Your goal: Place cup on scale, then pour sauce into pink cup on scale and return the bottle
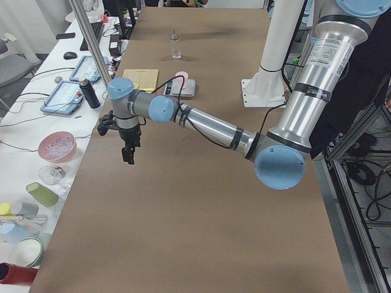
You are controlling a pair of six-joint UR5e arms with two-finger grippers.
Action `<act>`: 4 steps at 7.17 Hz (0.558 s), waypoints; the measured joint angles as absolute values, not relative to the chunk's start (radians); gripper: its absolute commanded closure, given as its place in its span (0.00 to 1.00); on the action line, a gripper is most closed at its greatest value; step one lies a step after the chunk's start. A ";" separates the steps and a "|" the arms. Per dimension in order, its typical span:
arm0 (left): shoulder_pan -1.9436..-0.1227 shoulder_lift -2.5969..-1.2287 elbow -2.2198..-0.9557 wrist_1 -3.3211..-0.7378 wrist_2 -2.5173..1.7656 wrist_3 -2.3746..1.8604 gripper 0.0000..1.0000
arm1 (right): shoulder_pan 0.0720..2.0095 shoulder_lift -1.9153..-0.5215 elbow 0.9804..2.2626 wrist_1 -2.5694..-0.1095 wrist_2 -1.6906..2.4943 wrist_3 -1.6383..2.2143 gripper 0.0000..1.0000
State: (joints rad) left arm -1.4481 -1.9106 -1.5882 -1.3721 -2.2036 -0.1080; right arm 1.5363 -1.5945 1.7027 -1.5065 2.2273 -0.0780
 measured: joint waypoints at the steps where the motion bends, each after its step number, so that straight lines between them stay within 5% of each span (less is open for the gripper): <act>1: -1.513 -1.882 -1.569 -1.344 -2.221 0.006 0.02 | 1.541 -1.620 1.669 -1.509 2.252 -0.080 0.00; 4: -1.577 -1.843 -1.471 -1.375 -2.273 0.079 0.02 | 1.578 -1.645 1.613 -1.510 2.391 -0.064 0.00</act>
State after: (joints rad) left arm -1.5773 -1.8429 -1.4708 -1.3749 -2.2726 0.0786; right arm 1.5777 -1.6448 1.6132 -1.5102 2.3908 -0.0639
